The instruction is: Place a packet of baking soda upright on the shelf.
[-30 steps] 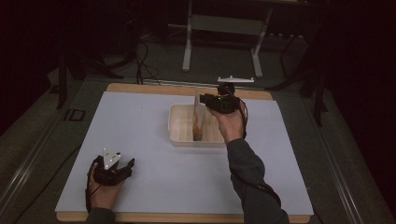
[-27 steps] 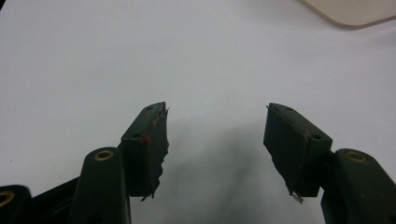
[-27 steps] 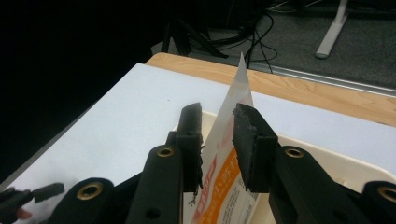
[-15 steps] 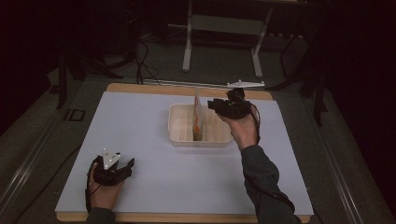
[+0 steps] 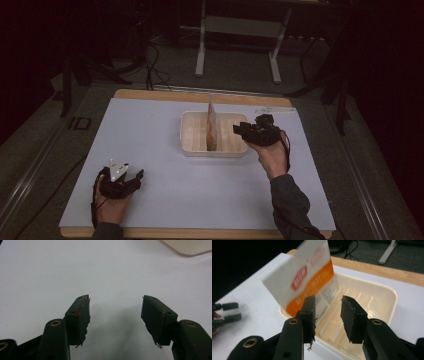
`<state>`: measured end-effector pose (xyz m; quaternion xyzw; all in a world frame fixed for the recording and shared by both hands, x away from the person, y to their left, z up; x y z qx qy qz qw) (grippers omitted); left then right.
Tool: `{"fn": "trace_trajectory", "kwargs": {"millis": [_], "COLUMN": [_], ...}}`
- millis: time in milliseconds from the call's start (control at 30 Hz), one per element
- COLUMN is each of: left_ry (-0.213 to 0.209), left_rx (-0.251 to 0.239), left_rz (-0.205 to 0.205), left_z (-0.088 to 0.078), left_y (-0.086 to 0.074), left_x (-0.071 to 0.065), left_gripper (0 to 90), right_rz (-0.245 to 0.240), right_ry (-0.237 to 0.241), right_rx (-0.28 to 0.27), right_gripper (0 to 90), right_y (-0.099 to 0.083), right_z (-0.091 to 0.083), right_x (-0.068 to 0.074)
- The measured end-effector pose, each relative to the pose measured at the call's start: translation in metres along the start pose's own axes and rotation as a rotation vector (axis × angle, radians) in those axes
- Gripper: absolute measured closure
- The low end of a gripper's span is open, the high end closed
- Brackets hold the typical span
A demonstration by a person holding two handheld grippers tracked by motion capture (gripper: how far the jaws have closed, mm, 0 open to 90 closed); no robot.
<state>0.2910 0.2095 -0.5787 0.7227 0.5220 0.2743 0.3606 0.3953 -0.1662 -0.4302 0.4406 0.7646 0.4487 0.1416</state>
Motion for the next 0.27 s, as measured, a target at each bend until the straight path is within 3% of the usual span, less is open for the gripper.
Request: {"fn": "trace_trajectory", "kwargs": {"millis": [133, 267], "left_ry": [0.000, 0.002], "left_rx": [-0.002, 0.002], "left_rz": [-0.002, 0.000], "left_z": [0.000, 0.000], "left_y": [0.000, 0.000], "left_x": [0.000, 0.000], "left_gripper": [39.8, 39.8], "right_rz": [-0.006, 0.027], "right_ry": [-0.020, -0.036], "right_rx": [0.021, 0.026], "right_gripper": [64.0, 64.0], "right_y": [-0.018, -0.036], "right_z": [-0.001, -0.002], "right_x": [-0.006, -0.020]}}
Point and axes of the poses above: each handheld gripper's, and its own axes: z roughly forward along the jaws, y roughly out of its top, x roughly to its left, the point moved 5 cm from there along z, roughly forward along the jaws, and after that the axes turned 2 degrees about -y, right-handed, at the moved point
